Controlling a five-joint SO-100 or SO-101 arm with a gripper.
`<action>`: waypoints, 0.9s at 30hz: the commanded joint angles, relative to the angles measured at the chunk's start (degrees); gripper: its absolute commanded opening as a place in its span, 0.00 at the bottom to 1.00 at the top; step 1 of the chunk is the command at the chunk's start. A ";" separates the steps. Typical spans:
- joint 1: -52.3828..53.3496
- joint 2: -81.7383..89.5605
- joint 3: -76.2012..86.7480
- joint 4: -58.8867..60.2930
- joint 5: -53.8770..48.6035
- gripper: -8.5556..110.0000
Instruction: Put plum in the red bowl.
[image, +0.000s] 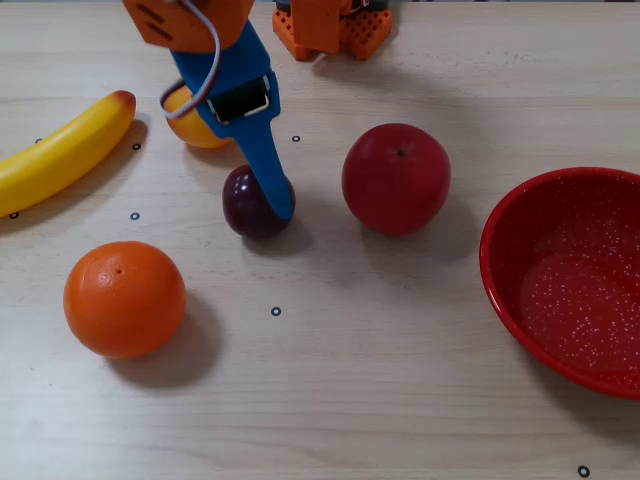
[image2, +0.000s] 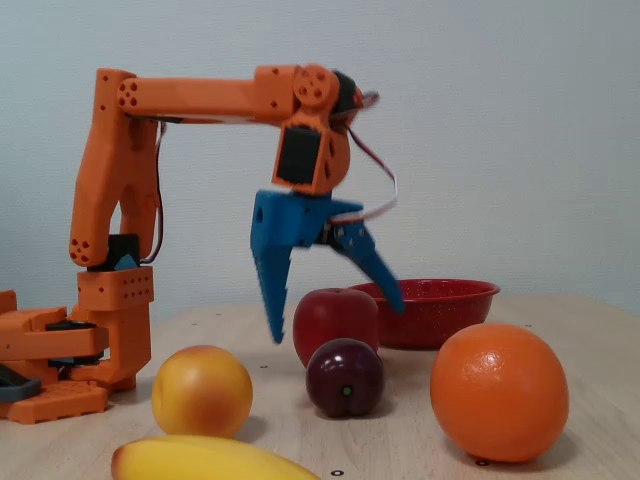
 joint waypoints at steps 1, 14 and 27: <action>2.72 2.81 -4.66 2.02 -3.16 0.51; 5.45 0.26 -6.33 3.52 -13.62 0.51; 5.80 -2.02 -4.48 -0.70 -17.49 0.51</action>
